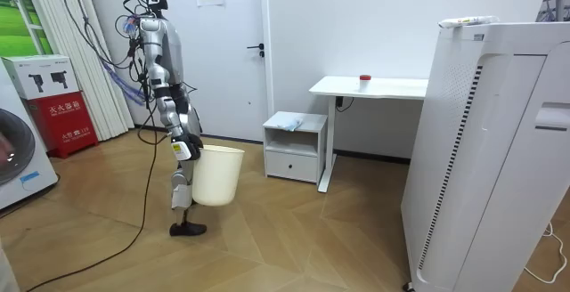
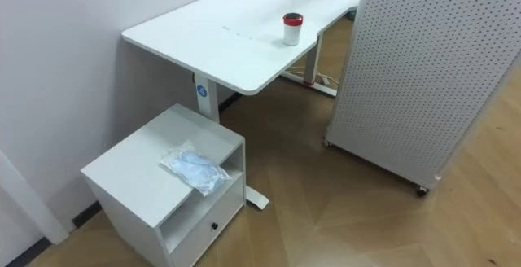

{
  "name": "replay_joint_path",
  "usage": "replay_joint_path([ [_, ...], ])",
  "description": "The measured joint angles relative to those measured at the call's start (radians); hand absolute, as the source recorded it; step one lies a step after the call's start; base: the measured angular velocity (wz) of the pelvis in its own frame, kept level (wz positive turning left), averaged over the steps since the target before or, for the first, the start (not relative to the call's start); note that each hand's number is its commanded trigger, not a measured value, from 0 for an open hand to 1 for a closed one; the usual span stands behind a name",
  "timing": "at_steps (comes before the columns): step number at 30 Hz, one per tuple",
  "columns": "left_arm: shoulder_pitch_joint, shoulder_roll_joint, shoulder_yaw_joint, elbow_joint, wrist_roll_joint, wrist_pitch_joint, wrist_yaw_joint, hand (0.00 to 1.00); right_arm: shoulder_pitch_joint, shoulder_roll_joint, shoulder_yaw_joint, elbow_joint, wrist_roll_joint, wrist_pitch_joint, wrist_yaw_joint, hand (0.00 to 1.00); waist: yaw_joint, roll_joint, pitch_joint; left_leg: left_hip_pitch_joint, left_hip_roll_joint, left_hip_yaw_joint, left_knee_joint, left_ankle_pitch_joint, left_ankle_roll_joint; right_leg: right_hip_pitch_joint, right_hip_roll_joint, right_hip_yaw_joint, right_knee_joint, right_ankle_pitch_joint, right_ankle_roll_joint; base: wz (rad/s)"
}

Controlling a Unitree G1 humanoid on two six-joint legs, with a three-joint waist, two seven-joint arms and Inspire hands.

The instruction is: Pick garbage

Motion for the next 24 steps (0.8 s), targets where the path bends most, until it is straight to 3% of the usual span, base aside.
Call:
replay_joint_path([
  [9, -0.012, 0.000, -0.009, -0.002, -0.028, -0.002, 0.021, 0.00, -0.013, 0.000, 0.028, 0.001, -0.001, 0.002, -0.005, 1.00, 0.003, 0.000, -0.0065, -0.012, 0.000, 0.003, 0.004, 0.000, 0.000, -0.018, 0.000, 0.002, 0.001, 0.000, 0.000, -0.01],
  [14, -0.006, 0.000, -0.007, -0.002, -0.030, -0.005, 0.023, 0.00, -0.025, 0.002, 0.041, 0.007, -0.003, 0.009, -0.014, 1.00, 0.004, -0.007, -0.0011, 0.002, 0.000, 0.001, 0.003, 0.000, 0.000, -0.005, 0.000, -0.002, -0.001, 0.000, 0.000, -0.02],
  [15, -0.006, 0.001, -0.007, -0.002, -0.030, -0.006, 0.023, 0.00, -0.026, 0.002, 0.041, 0.007, -0.003, 0.009, -0.014, 1.00, 0.005, 0.000, -0.0009, 0.003, 0.000, 0.001, 0.003, 0.000, 0.000, -0.004, 0.000, -0.001, -0.001, 0.000, 0.000, 0.00],
  [16, -0.004, 0.001, -0.007, 0.001, -0.028, -0.006, 0.023, 0.00, -0.028, 0.002, 0.041, 0.007, -0.004, 0.009, -0.014, 1.00, 0.004, -0.005, 0.0047, 0.006, 0.000, 0.002, 0.002, 0.000, 0.000, -0.003, 0.000, 0.000, -0.001, 0.000, 0.000, 0.00],
  [17, -0.001, 0.001, -0.007, 0.002, -0.025, -0.005, 0.022, 0.00, -0.027, 0.002, 0.041, 0.007, -0.004, 0.010, -0.014, 1.00, 0.004, -0.007, 0.0053, 0.009, 0.001, 0.002, 0.002, 0.000, 0.000, -0.001, 0.000, 0.000, -0.001, 0.000, 0.000, 0.00],
  [19, 0.008, 0.001, -0.007, 0.003, -0.025, -0.004, 0.021, 0.00, -0.026, 0.001, 0.047, 0.007, -0.004, 0.009, -0.014, 1.00, 0.006, -0.009, 0.0063, 0.010, 0.002, 0.002, 0.002, 0.000, 0.000, -0.001, 0.000, 0.000, 0.001, 0.000, 0.000, 0.00],
  [22, 0.015, 0.002, -0.005, 0.009, -0.025, -0.001, 0.020, 0.00, -0.029, -0.001, 0.051, 0.008, -0.013, 0.011, -0.014, 1.00, 0.008, -0.001, 0.0006, 0.000, 0.005, 0.004, 0.016, -0.001, -0.002, -0.004, 0.002, -0.003, 0.007, -0.001, -0.002, 0.01],
  [23, 0.016, 0.002, -0.003, 0.009, -0.024, 0.002, 0.018, 0.00, -0.031, -0.001, 0.051, 0.007, -0.016, 0.012, -0.013, 1.00, 0.008, -0.004, 0.0042, -0.008, 0.011, 0.006, 0.031, -0.005, -0.004, -0.009, 0.004, -0.008, 0.014, -0.005, -0.007, 0.04],
  [24, 0.016, 0.002, -0.002, 0.009, -0.024, 0.003, 0.017, 0.00, -0.033, -0.001, 0.050, 0.006, -0.019, 0.013, -0.012, 1.00, 0.008, -0.004, 0.0020, -0.016, 0.019, 0.006, 0.039, -0.012, -0.006, -0.017, 0.007, -0.014, 0.023, -0.007, -0.009, -0.03],
])
